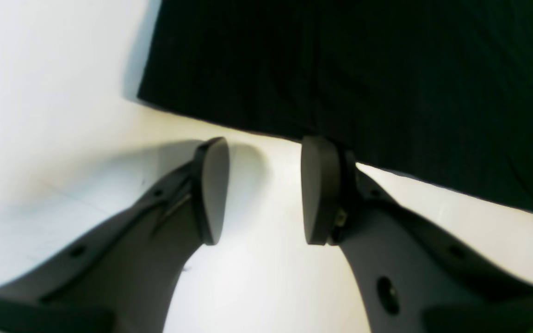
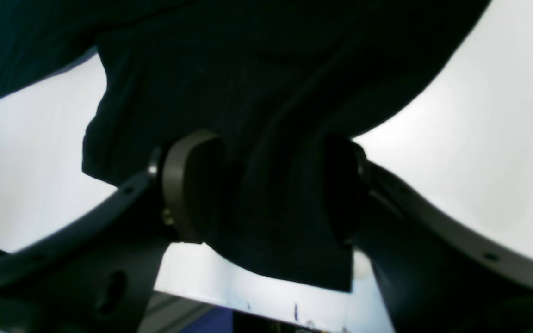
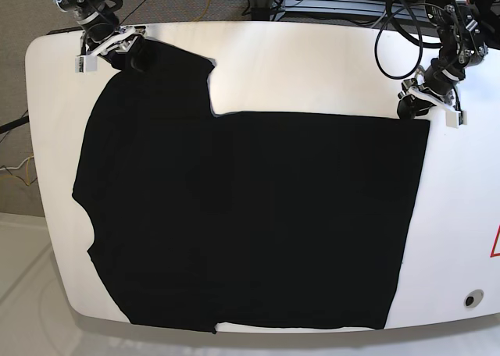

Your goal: Fold the T-shirt properly

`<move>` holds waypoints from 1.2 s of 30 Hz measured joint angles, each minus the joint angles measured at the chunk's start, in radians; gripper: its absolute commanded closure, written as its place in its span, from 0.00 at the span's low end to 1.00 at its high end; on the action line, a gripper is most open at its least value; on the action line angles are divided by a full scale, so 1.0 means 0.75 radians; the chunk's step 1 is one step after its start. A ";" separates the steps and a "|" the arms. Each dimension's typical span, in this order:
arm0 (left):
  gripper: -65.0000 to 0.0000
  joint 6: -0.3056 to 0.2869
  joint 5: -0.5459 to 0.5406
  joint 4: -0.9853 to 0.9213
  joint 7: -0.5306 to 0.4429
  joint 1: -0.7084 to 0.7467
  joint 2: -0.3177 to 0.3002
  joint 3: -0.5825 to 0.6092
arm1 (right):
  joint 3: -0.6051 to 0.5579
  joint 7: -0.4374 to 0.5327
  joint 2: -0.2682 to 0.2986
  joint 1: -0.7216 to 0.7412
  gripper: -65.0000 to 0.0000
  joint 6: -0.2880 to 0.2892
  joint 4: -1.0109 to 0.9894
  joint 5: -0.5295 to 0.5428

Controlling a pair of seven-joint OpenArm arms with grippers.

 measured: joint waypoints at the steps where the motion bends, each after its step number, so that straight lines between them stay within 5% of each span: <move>1: 0.61 0.000 -0.002 0.000 0.001 0.000 -0.001 0.000 | -0.001 0.000 0.000 -0.002 0.41 0.000 0.001 0.000; 22: 0.59 -0.008 0.010 -0.108 0.068 -0.086 -0.019 -0.245 | -0.007 0.009 -0.004 0.003 0.39 0.004 -0.001 0.013; 28: 0.57 -0.017 0.001 -0.138 0.074 -0.108 -0.018 -0.252 | -0.004 0.011 -0.003 0.006 0.48 0.014 -0.001 0.013; 32: 0.48 -0.029 -0.004 -0.141 0.054 -0.108 -0.019 -0.241 | -0.003 0.011 -0.004 0.009 0.54 0.004 -0.002 0.007; 34: 0.34 -0.037 -0.009 -0.135 0.047 -0.103 -0.019 -0.234 | -0.003 0.011 -0.005 0.009 0.49 0.004 -0.003 0.008; 36: 0.31 -0.049 -0.036 -0.130 0.043 -0.101 -0.018 -0.236 | -0.001 0.012 -0.004 0.009 0.48 0.011 -0.009 0.015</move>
